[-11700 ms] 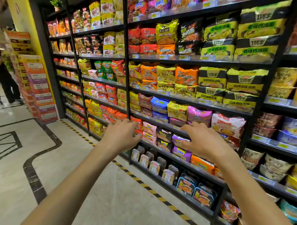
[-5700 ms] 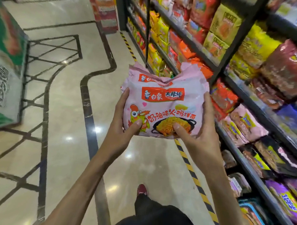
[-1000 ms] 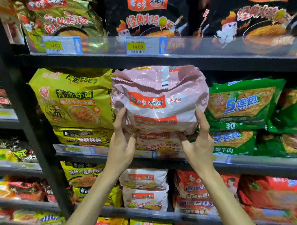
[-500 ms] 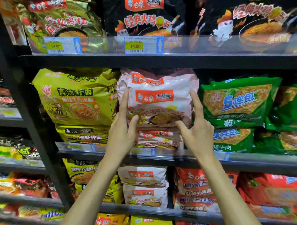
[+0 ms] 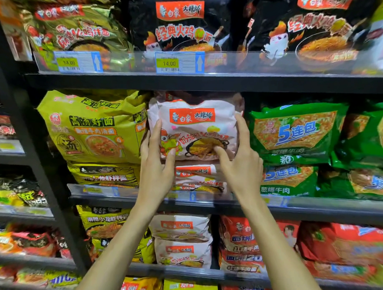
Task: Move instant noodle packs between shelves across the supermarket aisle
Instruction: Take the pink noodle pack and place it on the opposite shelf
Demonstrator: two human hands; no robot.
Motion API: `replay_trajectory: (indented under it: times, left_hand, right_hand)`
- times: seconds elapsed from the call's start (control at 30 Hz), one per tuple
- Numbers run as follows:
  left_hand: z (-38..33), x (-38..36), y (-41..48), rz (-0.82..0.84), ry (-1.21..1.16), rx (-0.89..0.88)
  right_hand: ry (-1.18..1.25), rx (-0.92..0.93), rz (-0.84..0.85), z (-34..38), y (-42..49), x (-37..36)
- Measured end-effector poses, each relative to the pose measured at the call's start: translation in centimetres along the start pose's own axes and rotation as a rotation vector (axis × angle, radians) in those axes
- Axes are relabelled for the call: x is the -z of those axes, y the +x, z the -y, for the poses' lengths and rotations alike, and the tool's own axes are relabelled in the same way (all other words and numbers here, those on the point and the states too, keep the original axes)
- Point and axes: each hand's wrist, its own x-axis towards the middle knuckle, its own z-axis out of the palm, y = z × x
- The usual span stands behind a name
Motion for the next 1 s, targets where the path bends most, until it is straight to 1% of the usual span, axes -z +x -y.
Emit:
replay_trajectory:
  times: [0.1, 0.27, 0.37, 0.5, 0.63, 0.77, 1.0]
  left_hand:
    - [-0.3, 0.1, 0.1, 0.018, 0.005, 0.015]
    - [-0.7, 0.3, 0.8, 0.047, 0.036, 0.034]
    - [-1.1, 0.5, 0.5, 0.062, 0.033, 0.052]
    - [-1.1, 1.0, -0.1, 0.101, 0.021, 0.062]
    - [-1.0, 1.7, -0.4, 0.141, 0.011, 0.072]
    - [-0.6, 2.8, -1.0, 0.210, 0.010, 0.027]
    - [-0.4, 4.3, -1.6, 0.282, 0.045, 0.023]
  right_hand:
    - [0.015, 0.002, -0.012, -0.2, -0.9, -0.2]
    - [-0.010, 0.063, 0.045, -1.1, -0.8, 1.2]
    - [-0.030, 0.093, 0.107, -1.2, -1.1, 1.9]
    - [-0.118, 0.112, 0.164, -1.1, -1.0, 3.1]
    - [-0.204, 0.118, 0.236, -0.4, -0.9, 4.0]
    - [-0.248, 0.096, 0.325, 0.3, -1.2, 4.7]
    - [-0.310, 0.088, 0.398, 1.2, -2.0, 5.7]
